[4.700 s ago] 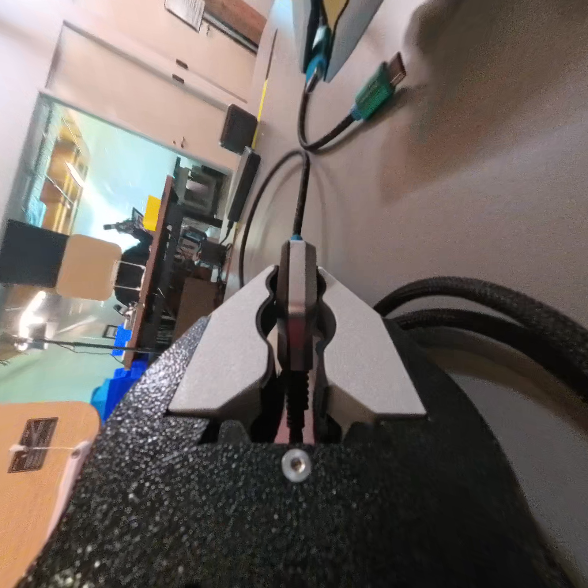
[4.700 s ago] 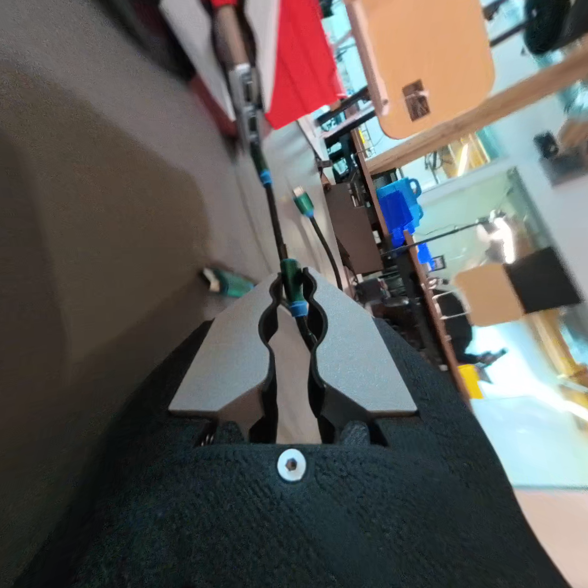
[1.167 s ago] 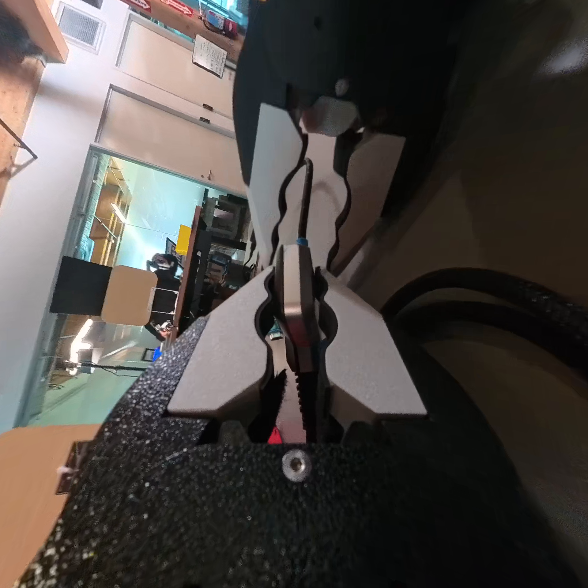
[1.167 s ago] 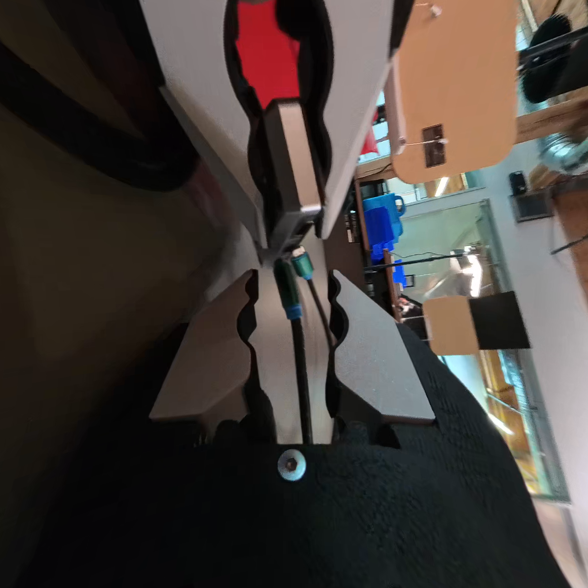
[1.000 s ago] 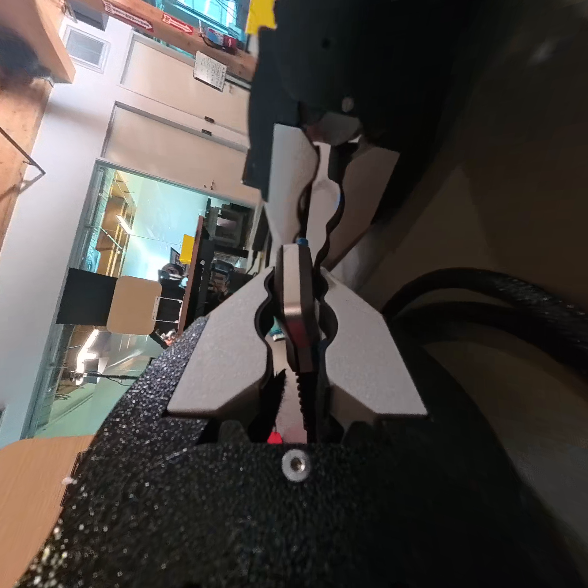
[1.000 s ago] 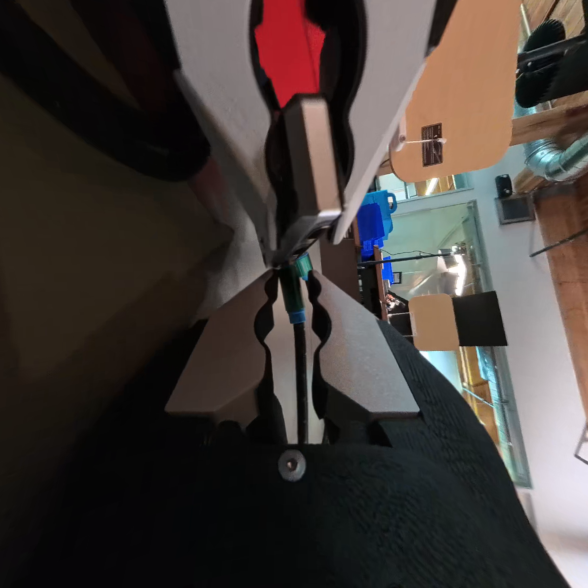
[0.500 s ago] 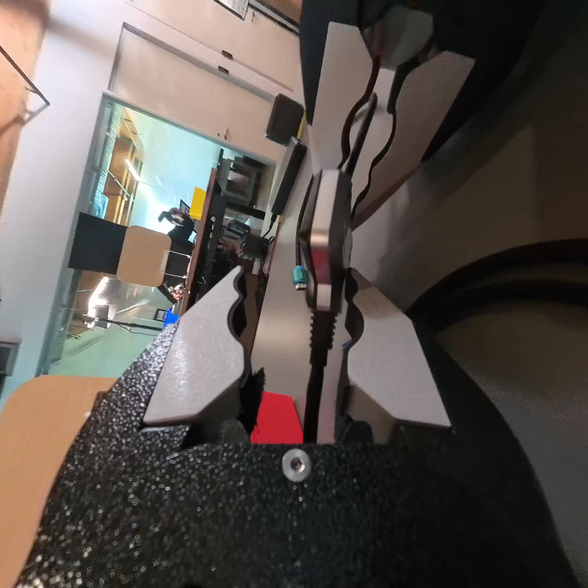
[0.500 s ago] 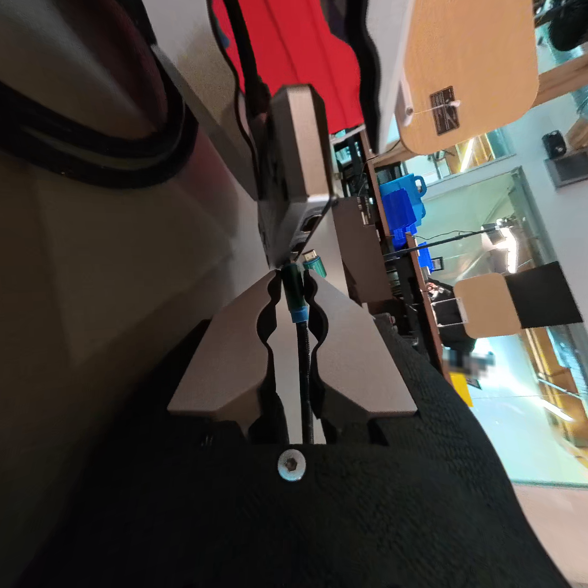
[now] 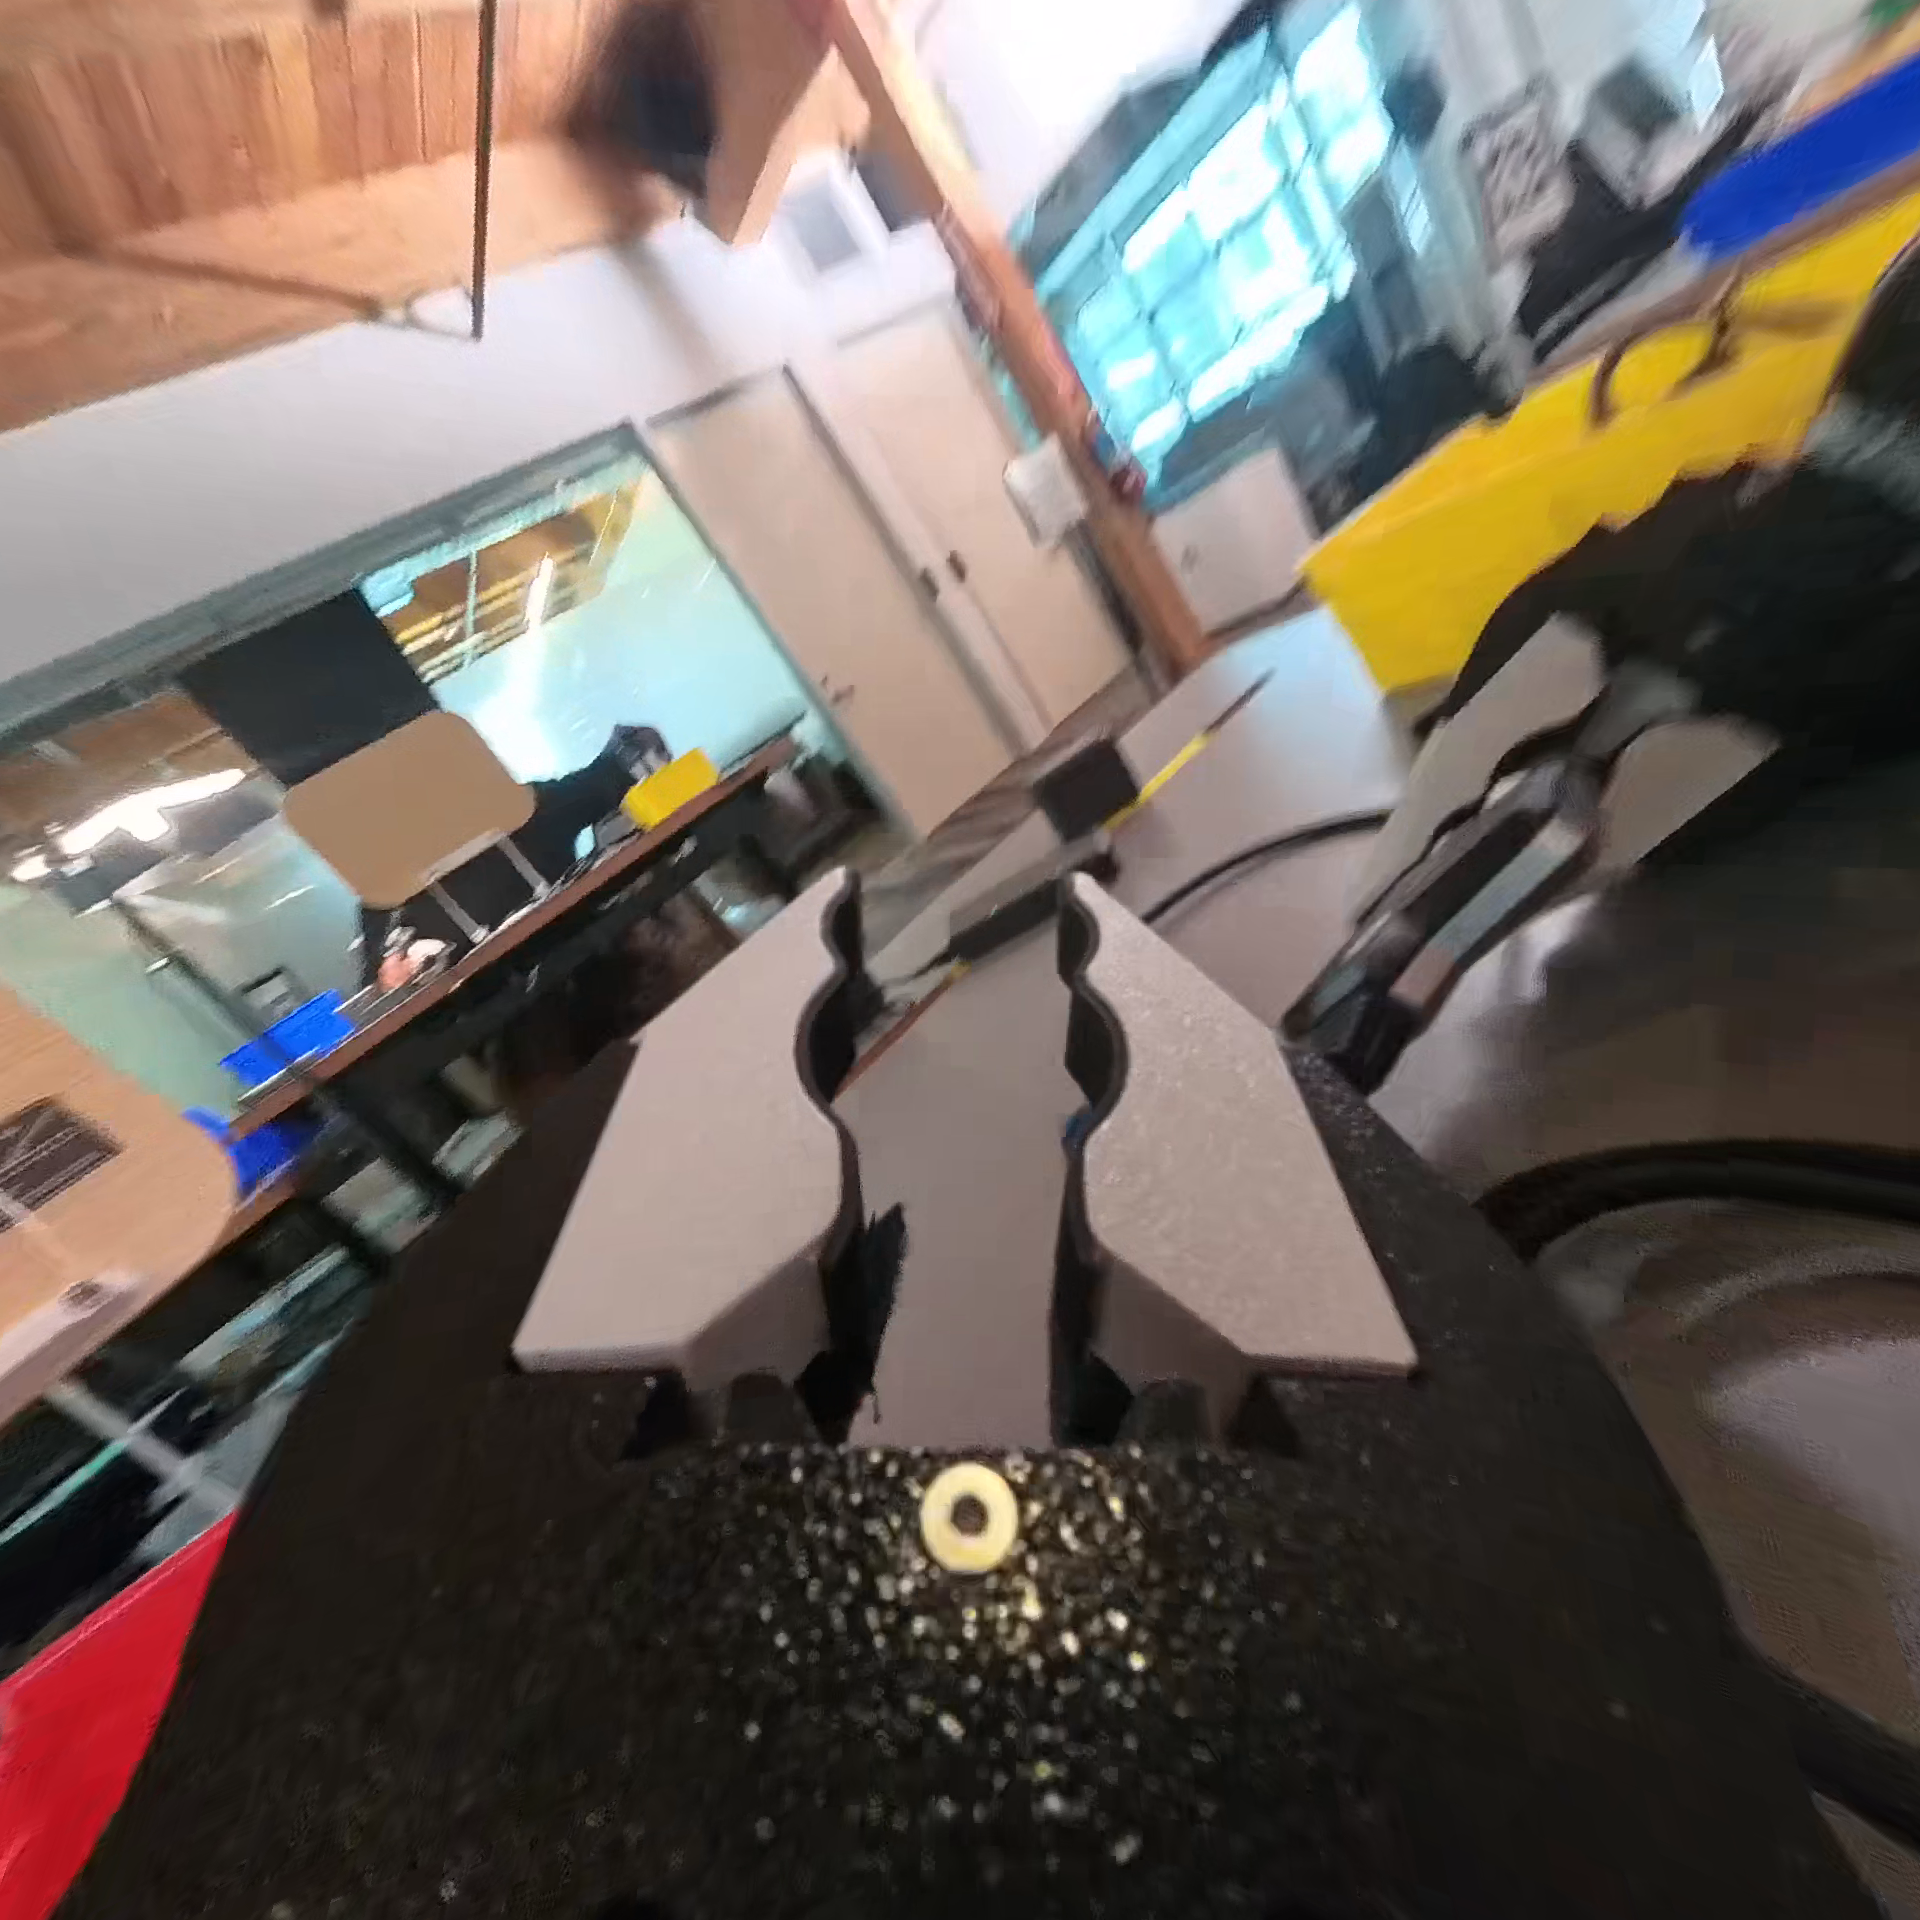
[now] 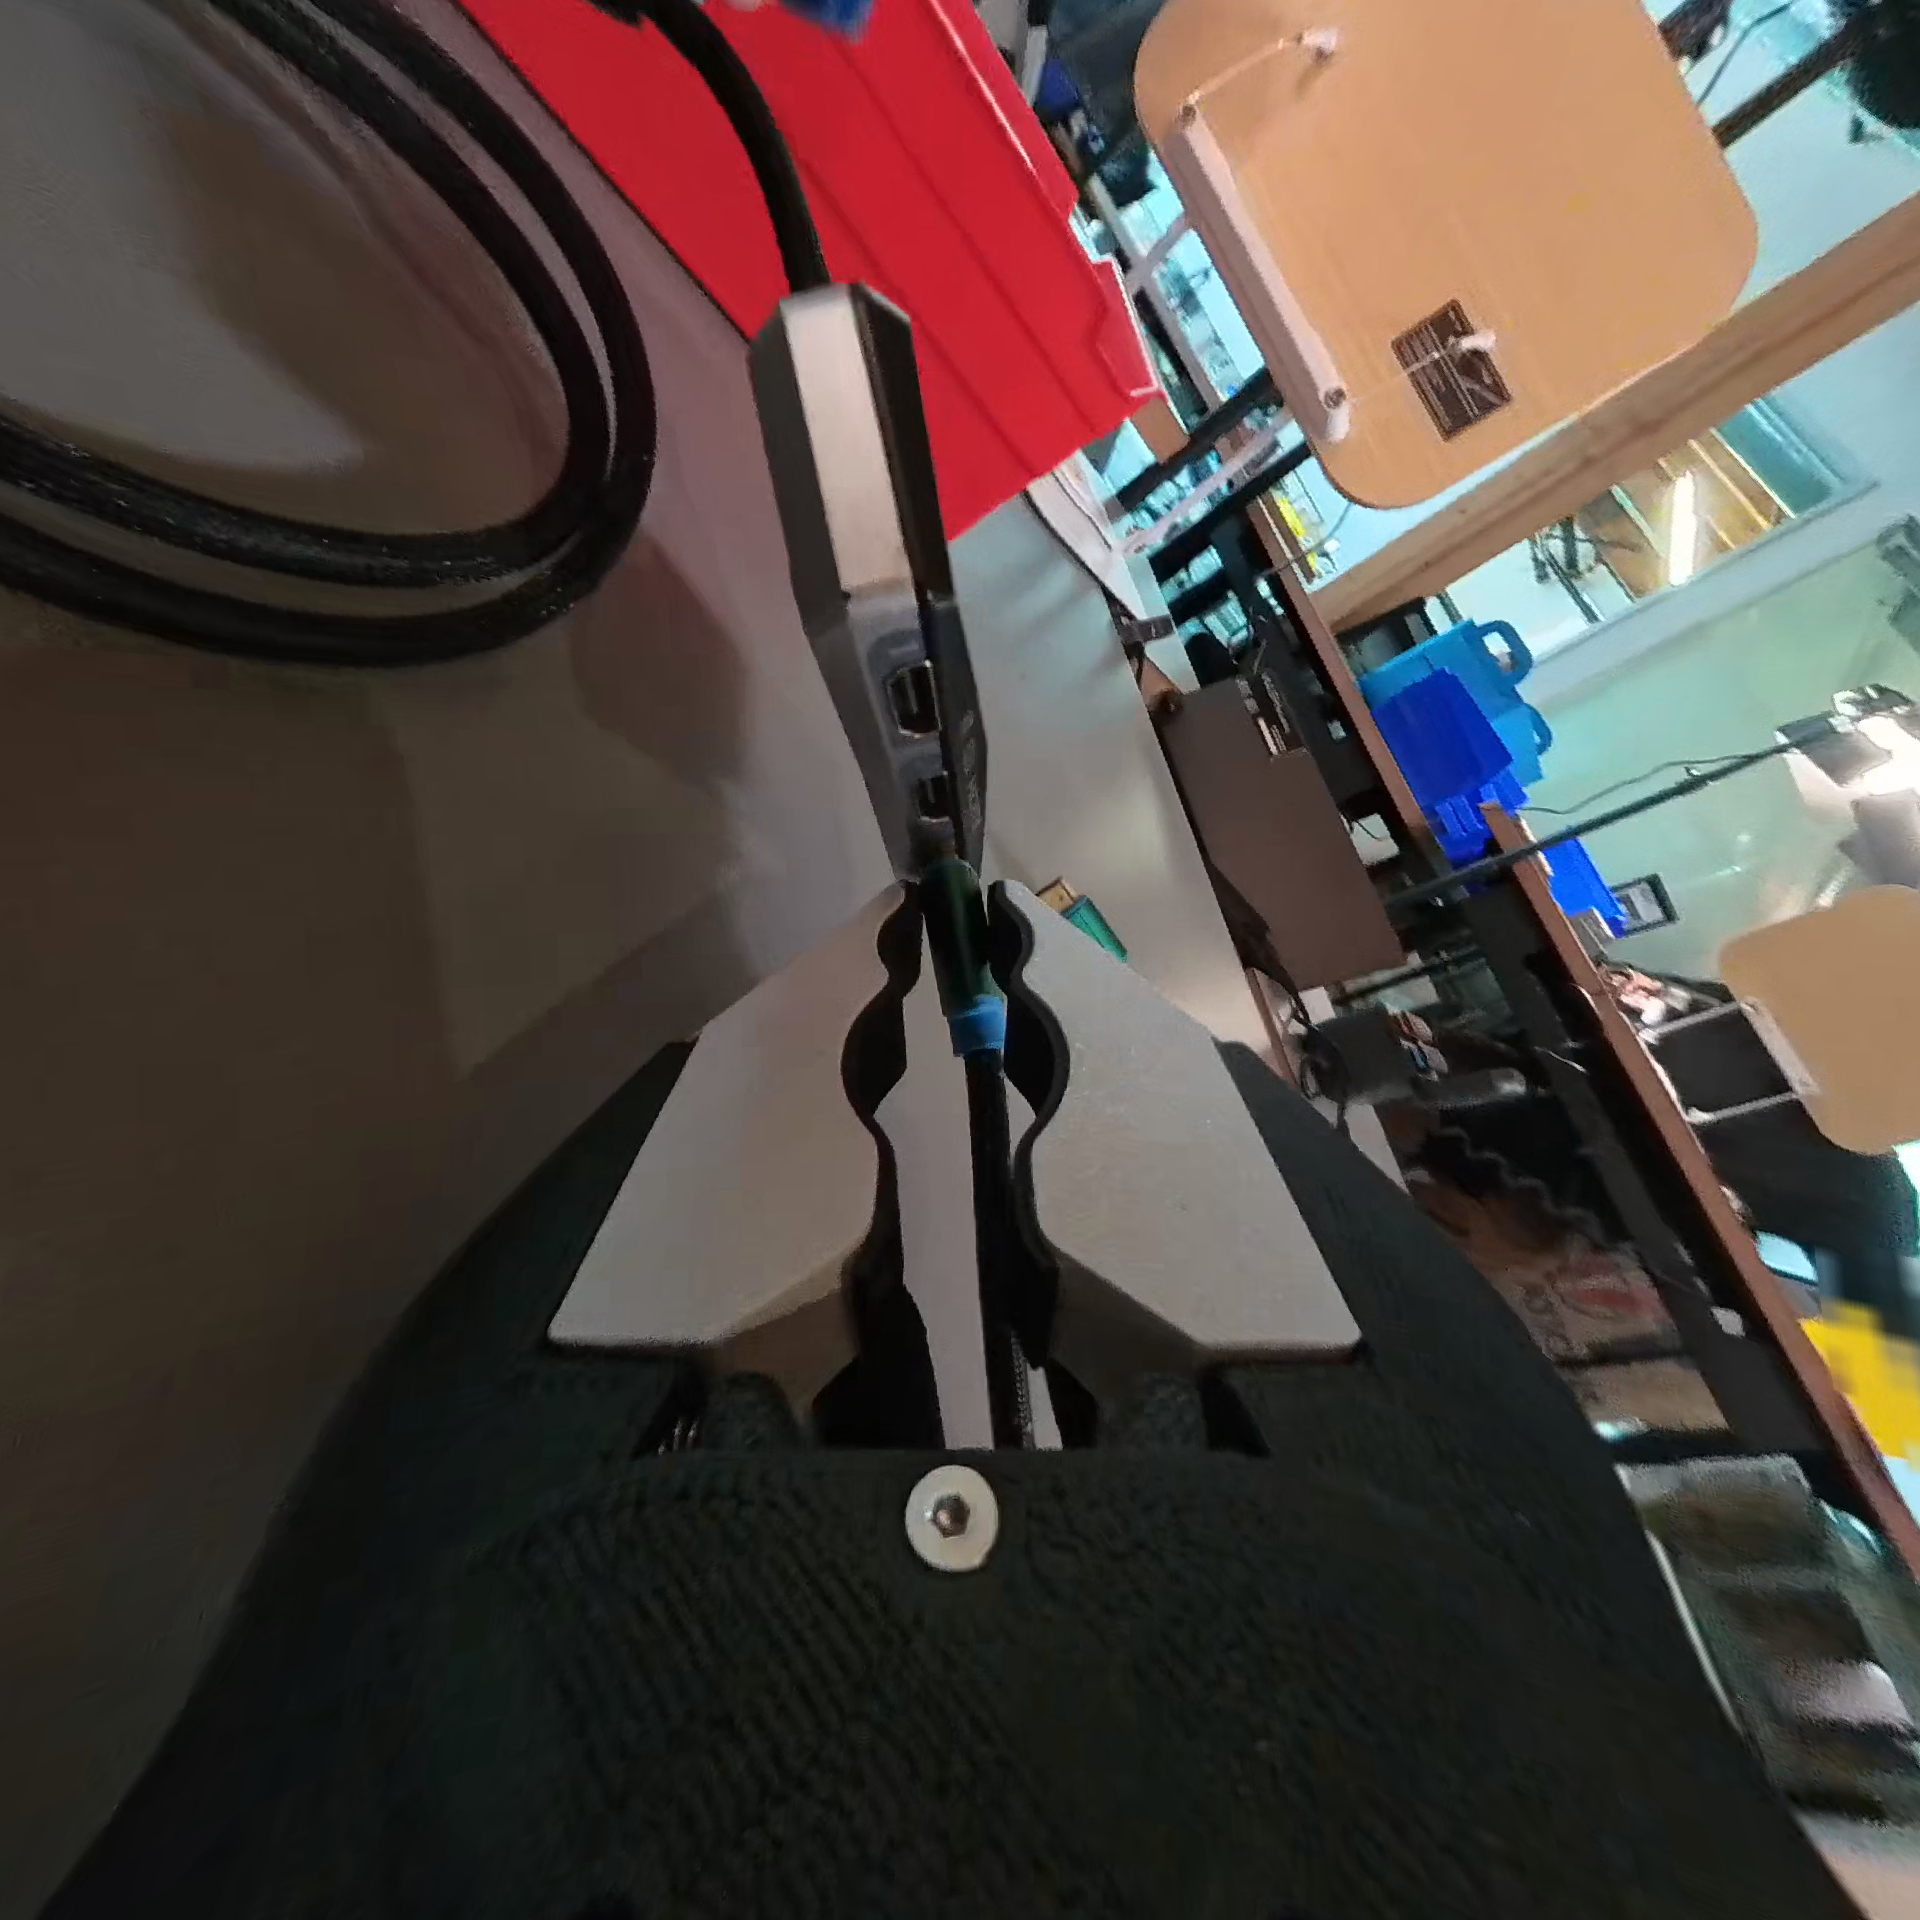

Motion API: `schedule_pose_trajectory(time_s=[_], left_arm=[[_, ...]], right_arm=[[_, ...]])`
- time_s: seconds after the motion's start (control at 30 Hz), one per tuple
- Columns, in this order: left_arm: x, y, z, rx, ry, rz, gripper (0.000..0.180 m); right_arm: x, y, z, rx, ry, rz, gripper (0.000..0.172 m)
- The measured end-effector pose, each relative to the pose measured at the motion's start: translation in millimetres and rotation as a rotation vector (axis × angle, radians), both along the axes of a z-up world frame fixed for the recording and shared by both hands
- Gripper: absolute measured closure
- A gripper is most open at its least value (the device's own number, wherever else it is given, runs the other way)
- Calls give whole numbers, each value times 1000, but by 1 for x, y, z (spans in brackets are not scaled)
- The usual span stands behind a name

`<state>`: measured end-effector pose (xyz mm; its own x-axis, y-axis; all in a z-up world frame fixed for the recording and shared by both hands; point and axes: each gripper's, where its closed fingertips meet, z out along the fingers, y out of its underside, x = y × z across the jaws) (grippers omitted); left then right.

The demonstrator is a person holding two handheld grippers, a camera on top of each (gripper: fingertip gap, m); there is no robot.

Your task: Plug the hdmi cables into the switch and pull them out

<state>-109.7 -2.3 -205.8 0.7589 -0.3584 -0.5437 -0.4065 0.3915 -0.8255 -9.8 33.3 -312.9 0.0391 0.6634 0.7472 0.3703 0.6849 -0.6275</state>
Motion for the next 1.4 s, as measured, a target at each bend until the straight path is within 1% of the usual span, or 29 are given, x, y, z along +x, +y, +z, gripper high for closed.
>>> schedule_pose_trajectory(time_s=[0.07,0.13,0.23,0.27,0.3,0.37,0.47,0.53,0.57,0.6,0.63,0.7,0.73,0.83,0.87,0.93,1.03,1.23,1.3,1.4], left_arm=[[-2,13,-18,-40,112,87,148],[-3,24,-41,-110,233,135,148],[-1,33,-73,-193,391,132,141],[0,34,-82,-217,425,111,135],[0,35,-86,-233,441,87,132],[10,26,-88,-254,421,-36,126],[22,11,-83,-298,294,-199,118],[34,-2,-78,-344,180,-354,119],[37,-4,-78,-370,137,-396,118],[38,-5,-82,-389,128,-420,113],[39,-5,-87,-397,148,-421,112],[43,-4,-98,-352,252,-393,111],[46,-3,-99,-291,318,-358,110],[64,-7,-93,-81,469,-282,120],[69,-10,-93,-39,504,-275,124],[75,-13,-90,18,522,-258,132],[78,-17,-94,24,551,-271,144],[78,-15,-105,-7,593,-260,150],[76,-14,-106,2,611,-242,160],[74,-12,-113,-50,642,-227,161]], right_arm=[[1,-6,-1,-10,-5,40,161],[2,-11,-2,-12,-16,64,161],[0,-16,-5,-22,-37,89,161],[-1,-17,-5,-30,-39,95,161],[-1,-18,-4,-39,-39,103,161],[-1,-22,1,-69,-13,125,160],[-1,-29,8,-136,20,165,160],[-3,-35,14,-204,45,205,161],[-3,-37,17,-237,61,220,161],[-4,-39,21,-272,84,232,161],[-4,-41,27,-312,112,247,161],[-3,-42,34,-373,150,263,161],[-3,-41,36,-378,156,259,161],[-9,-40,28,-331,110,222,161],[-11,-41,23,-306,84,213,161],[-13,-43,18,-271,56,211,161],[-15,-45,13,-220,21,196,161],[-20,-39,1,-96,-56,105,161],[-21,-39,-4,-84,-84,90,161],[-22,-36,-10,-49,-124,51,162]])
